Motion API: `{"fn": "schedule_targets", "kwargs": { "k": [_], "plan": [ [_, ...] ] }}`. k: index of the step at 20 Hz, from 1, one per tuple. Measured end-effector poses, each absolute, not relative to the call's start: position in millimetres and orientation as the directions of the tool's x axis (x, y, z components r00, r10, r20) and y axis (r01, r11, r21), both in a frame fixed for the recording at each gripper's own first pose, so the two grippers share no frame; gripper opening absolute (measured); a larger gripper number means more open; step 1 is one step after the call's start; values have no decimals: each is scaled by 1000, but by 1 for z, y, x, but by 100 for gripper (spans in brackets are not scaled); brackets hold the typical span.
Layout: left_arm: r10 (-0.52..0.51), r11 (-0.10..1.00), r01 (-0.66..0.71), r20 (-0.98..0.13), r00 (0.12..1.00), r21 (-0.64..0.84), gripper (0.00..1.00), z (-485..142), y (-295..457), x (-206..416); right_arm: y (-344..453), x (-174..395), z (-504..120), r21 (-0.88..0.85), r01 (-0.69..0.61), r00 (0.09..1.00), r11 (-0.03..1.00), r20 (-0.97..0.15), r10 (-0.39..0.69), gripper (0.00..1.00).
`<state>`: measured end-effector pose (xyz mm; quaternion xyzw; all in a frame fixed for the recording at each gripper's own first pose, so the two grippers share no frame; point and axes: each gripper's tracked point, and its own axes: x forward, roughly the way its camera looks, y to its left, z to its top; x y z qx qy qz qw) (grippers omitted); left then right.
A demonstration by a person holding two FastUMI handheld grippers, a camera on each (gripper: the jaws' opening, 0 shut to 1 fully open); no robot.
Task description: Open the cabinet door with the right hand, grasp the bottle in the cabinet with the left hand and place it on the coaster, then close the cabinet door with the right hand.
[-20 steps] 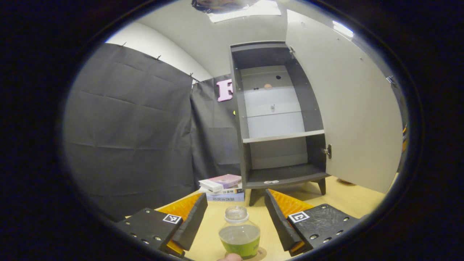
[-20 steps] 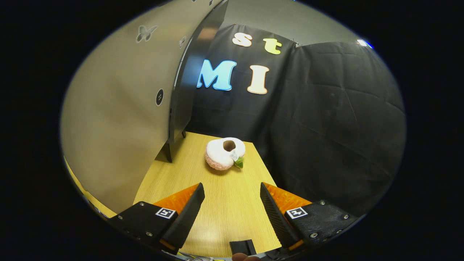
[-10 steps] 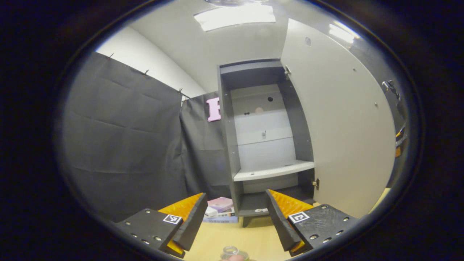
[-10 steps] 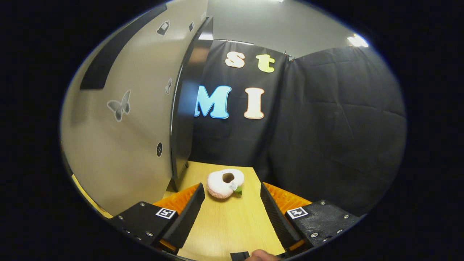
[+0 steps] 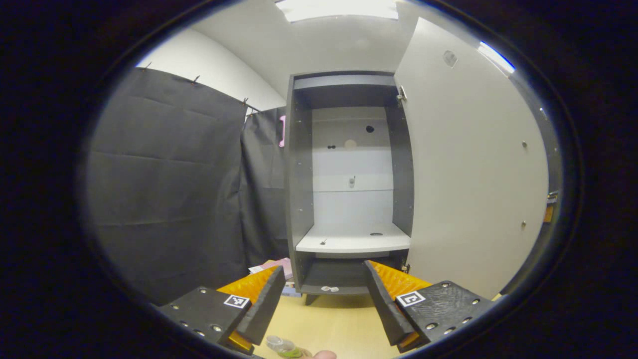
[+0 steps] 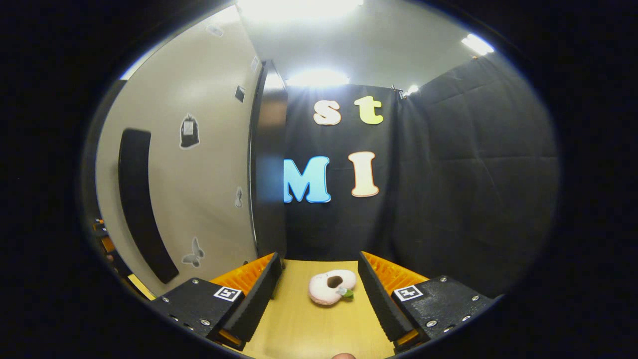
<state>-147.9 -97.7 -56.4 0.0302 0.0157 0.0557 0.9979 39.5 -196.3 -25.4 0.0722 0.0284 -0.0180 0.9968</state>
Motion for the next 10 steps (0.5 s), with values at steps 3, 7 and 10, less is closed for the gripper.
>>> {"fn": "schedule_targets", "kwargs": {
  "k": [3,7,10],
  "plan": [
    [138,988,-137,-21,990,76,91,-43,-101,-149,-190,40,-25,249,-32,996,968,-72,51,95],
    [103,992,-103,3,995,67,91,-28,-112,-148,-175,27,-14,262,-81,993,962,-65,101,95],
    [82,992,-86,45,996,93,90,-19,-110,-146,-161,17,-2,204,-93,995,974,-15,98,95]
  ]
}}
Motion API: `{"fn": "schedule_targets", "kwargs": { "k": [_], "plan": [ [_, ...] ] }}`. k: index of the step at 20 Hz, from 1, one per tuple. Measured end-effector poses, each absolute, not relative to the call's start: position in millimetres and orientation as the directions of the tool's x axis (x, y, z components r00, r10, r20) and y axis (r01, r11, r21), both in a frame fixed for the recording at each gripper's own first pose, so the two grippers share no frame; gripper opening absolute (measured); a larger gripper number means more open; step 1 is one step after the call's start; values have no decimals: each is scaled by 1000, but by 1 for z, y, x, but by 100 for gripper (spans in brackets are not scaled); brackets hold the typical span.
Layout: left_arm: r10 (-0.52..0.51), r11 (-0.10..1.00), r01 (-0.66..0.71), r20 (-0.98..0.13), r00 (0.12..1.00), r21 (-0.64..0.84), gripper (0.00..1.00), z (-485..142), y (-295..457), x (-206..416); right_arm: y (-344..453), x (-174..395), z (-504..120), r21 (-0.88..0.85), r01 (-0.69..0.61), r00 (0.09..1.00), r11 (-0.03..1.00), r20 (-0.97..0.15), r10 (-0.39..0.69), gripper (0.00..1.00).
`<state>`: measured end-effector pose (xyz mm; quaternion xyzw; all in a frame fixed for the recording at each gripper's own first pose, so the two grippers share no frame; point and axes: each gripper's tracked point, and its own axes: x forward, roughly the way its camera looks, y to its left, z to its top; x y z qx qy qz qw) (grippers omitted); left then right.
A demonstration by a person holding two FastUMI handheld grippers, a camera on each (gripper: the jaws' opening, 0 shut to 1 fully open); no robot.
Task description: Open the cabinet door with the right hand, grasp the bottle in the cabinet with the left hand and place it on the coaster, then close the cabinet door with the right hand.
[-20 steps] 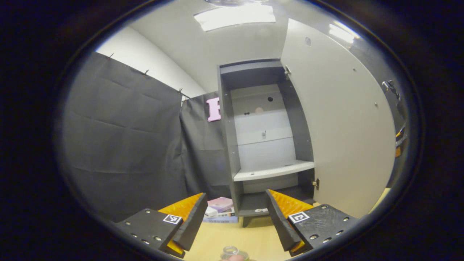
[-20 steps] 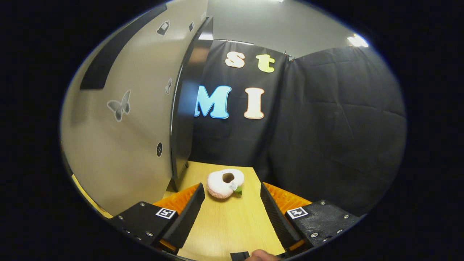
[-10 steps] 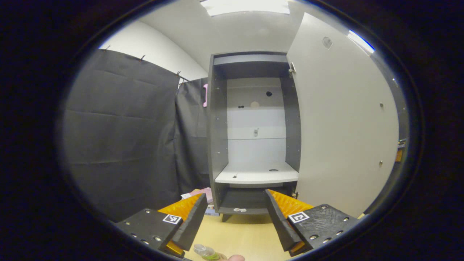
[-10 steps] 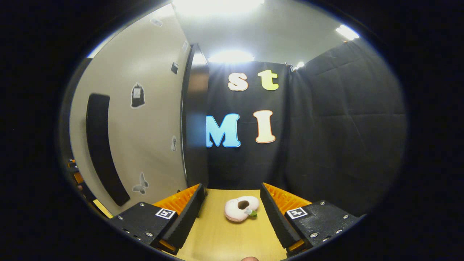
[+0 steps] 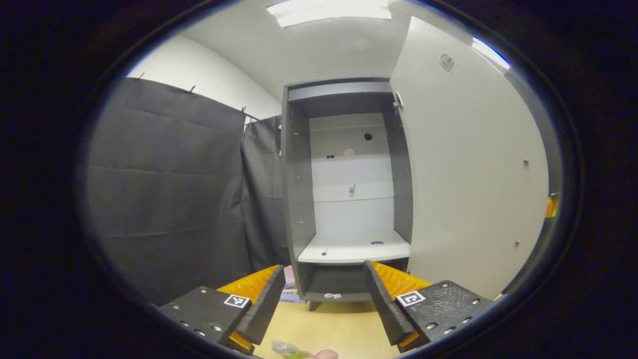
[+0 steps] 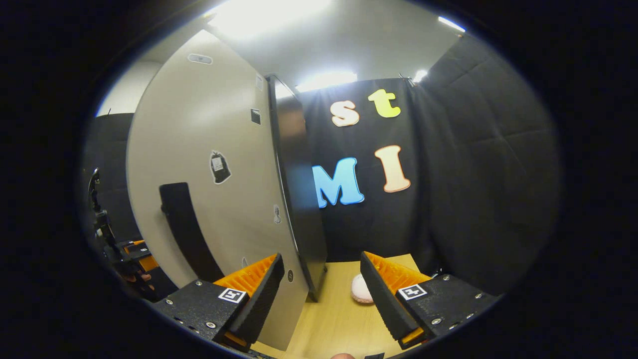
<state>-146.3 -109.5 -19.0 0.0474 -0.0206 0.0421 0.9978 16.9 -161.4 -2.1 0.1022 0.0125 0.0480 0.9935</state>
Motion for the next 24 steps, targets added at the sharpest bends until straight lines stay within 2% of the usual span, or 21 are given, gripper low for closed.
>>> {"fn": "schedule_targets", "kwargs": {
  "k": [2,3,4,7,8,9,10,12,13,14,15,16,21,24],
  "plan": [
    [59,993,-63,43,997,104,90,-19,-107,-144,-148,13,-7,210,-94,995,973,-24,101,95],
    [43,993,-48,42,998,103,90,-19,-107,-144,-139,12,-10,219,-101,993,971,-38,112,91],
    [30,994,-34,41,999,103,90,-20,-107,-144,-126,8,-12,225,-128,988,966,-52,143,95],
    [-2,994,-1,27,1000,107,90,-25,-96,-140,-124,7,-11,159,-86,993,983,-72,99,93],
    [-9,995,7,23,1000,104,96,-26,-90,-137,-123,6,-10,142,-68,994,988,-76,79,93],
    [-13,995,11,23,1000,99,97,-25,-82,-134,-120,4,-11,138,-57,995,989,-79,68,92],
    [-17,995,15,25,1000,99,90,-25,-74,-132,-115,3,-13,146,-50,994,988,-85,63,93],
    [-23,995,20,33,999,100,90,-21,-61,-127,-103,2,-15,183,-37,994,982,-98,56,93],
    [-26,995,22,32,999,98,96,-22,-54,-124,-94,2,-15,188,-38,993,981,-101,58,92],
    [-26,995,23,30,999,95,96,-24,-48,-120,-85,1,-12,182,-43,993,982,-101,62,92],
    [-32,996,30,24,999,88,90,-27,-43,-117,-75,2,-11,174,-49,993,984,-97,67,93],
    [-38,996,36,21,999,82,97,-29,-39,-113,-66,3,-9,169,-54,993,984,-92,71,92],
    [-43,996,41,25,999,85,96,-27,-9,-102,-20,12,-6,180,-86,991,980,-83,102,93],
    [-65,993,61,33,997,101,96,-28,7,-100,-3,16,-4,182,-73,994,981,-68,86,93]
  ]
}}
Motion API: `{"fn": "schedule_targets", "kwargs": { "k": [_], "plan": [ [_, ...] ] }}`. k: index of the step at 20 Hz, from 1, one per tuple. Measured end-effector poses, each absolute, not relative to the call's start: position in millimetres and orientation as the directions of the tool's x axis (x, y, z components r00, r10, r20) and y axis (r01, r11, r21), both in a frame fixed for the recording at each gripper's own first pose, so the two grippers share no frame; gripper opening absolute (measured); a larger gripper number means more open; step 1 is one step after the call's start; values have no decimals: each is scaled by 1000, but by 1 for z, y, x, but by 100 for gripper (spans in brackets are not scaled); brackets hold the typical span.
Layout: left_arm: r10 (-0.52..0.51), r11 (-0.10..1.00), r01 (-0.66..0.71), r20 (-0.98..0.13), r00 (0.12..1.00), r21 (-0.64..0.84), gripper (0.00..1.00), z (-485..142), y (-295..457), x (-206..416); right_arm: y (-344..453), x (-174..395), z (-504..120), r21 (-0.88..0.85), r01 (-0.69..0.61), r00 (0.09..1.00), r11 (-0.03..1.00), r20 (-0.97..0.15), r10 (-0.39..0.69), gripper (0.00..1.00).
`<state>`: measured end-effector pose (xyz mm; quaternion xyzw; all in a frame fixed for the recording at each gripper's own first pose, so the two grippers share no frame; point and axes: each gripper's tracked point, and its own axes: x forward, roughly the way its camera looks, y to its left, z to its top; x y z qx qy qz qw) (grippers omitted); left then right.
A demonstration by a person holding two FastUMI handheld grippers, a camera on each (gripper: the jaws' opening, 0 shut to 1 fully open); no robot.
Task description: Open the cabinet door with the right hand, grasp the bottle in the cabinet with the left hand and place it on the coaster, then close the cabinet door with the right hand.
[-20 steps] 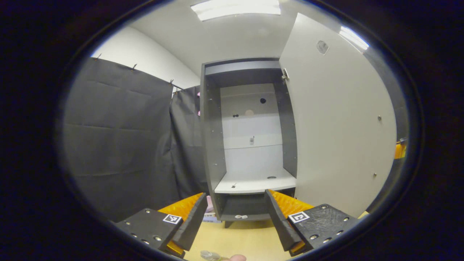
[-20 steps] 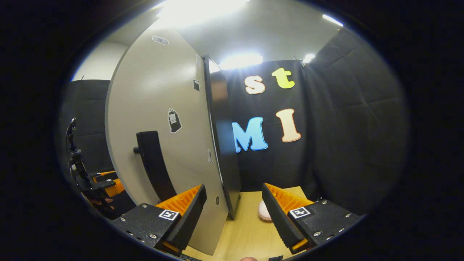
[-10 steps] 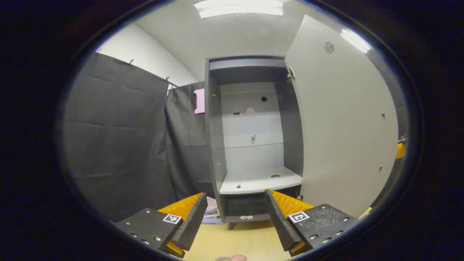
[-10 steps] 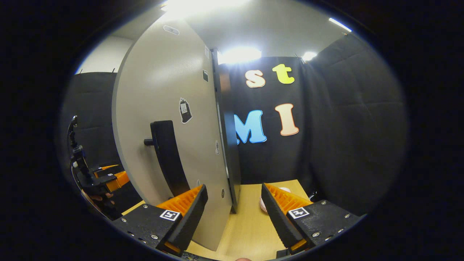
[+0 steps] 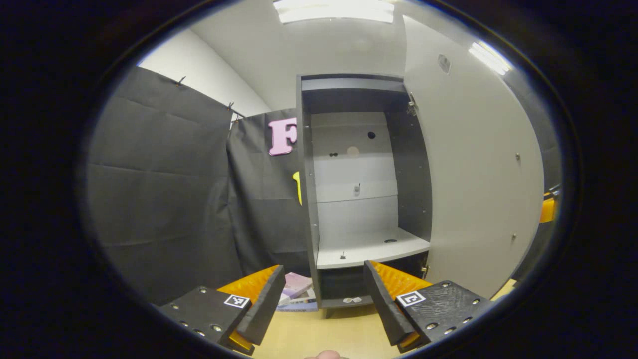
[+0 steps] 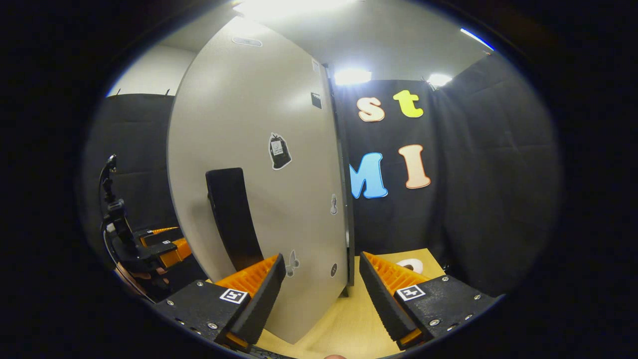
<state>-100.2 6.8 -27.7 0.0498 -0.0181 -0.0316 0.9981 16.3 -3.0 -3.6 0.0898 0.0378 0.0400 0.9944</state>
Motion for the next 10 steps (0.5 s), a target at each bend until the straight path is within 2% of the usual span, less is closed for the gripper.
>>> {"fn": "schedule_targets", "kwargs": {
  "k": [8,9,10],
  "plan": [
    [-90,992,89,3,996,89,97,-41,60,-99,36,43,-4,291,-33,994,956,-89,61,93],
    [-79,994,80,-12,997,81,91,-44,68,-99,45,52,-4,293,-43,993,955,-91,73,88],
    [-71,995,73,-27,997,67,90,-48,72,-101,54,59,-2,289,-60,992,955,-90,90,93]
  ]
}}
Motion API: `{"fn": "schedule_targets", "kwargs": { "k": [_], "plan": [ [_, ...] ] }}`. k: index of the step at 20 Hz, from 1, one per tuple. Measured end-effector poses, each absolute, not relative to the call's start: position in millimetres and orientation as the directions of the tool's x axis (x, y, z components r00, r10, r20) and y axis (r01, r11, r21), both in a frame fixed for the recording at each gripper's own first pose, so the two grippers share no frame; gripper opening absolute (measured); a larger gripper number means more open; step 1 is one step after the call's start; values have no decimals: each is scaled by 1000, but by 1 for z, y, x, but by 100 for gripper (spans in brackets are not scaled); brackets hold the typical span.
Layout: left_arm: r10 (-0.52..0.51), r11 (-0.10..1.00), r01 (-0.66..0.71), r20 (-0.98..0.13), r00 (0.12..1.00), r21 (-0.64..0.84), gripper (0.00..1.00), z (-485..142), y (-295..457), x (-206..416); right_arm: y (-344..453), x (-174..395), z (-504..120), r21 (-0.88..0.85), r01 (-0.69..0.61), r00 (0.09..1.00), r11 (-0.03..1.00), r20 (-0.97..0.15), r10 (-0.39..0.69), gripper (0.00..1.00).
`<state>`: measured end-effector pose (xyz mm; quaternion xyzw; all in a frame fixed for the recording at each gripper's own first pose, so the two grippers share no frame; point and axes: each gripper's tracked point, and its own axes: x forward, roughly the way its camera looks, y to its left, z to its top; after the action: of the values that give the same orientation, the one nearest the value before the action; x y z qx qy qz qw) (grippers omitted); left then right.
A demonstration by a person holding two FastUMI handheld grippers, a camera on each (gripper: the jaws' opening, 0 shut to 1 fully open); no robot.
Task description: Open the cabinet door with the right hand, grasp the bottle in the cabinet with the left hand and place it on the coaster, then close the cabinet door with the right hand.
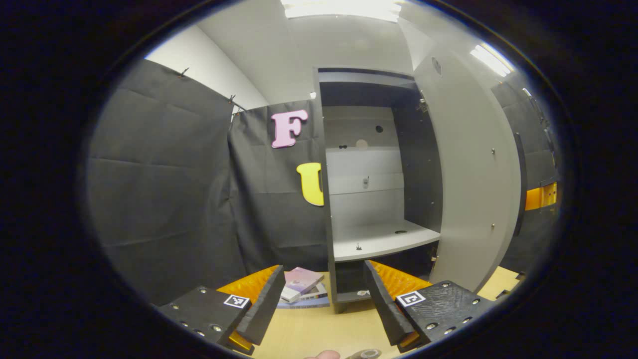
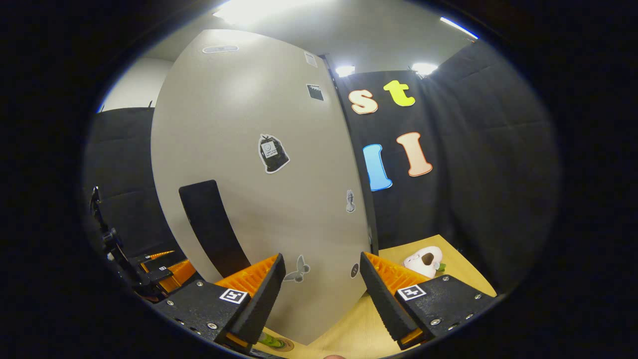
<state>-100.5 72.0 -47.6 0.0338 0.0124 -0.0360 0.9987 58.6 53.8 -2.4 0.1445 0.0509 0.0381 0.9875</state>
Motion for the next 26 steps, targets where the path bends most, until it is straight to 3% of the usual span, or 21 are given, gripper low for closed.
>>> {"fn": "schedule_targets", "kwargs": {
  "k": [4,5,7,8,11,12,13,14,15,18,19,20,23,24,25,26],
  "plan": [
    [-20,1000,22,-94,995,20,94,-63,86,-106,95,75,-1,326,-172,972,930,-94,213,93],
    [4,1000,-2,-103,995,20,91,-63,90,-109,102,77,-3,357,-196,964,914,-99,245,94],
    [51,999,-50,-92,994,20,96,-55,99,-117,103,79,-8,362,-214,952,907,-133,277,95],
    [67,998,-66,-87,994,19,91,-54,98,-119,101,80,-9,351,-221,949,910,-139,284,95],
    [108,994,-106,-84,991,29,91,-50,96,-129,107,87,-15,314,-261,938,913,-141,317,95],
    [115,993,-113,-72,991,34,96,-46,95,-133,111,87,-18,307,-278,931,910,-146,334,95],
    [124,992,-122,-56,991,44,90,-43,94,-137,116,88,-21,303,-298,923,905,-149,354,95],
    [134,989,-132,-43,990,60,96,-38,93,-143,119,88,-22,298,-315,917,901,-149,370,95],
    [142,987,-139,-30,989,76,90,-33,91,-147,122,89,-22,290,-328,912,899,-150,382,95],
    [140,984,-139,-1,990,107,90,-26,81,-152,131,91,-25,279,-359,901,891,-146,409,95],
    [139,984,-139,6,990,112,96,-24,80,-152,132,92,-27,274,-364,899,890,-146,413,95],
    [132,985,-132,11,991,113,90,-24,76,-152,133,92,-28,272,-367,898,890,-146,415,95],
    [142,981,-144,23,990,127,90,-18,71,-154,132,90,-29,265,-367,901,892,-136,411,95],
    [174,975,-178,40,984,136,84,-11,78,-162,129,88,-27,262,-361,906,895,-130,403,90],
    [197,970,-202,55,979,135,96,-3,83,-167,128,85,-26,263,-358,909,896,-121,399,94],
    [225,964,-231,64,972,135,96,-3,88,-170,124,83,-24,263,-350,914,899,-114,390,95]
  ]
}}
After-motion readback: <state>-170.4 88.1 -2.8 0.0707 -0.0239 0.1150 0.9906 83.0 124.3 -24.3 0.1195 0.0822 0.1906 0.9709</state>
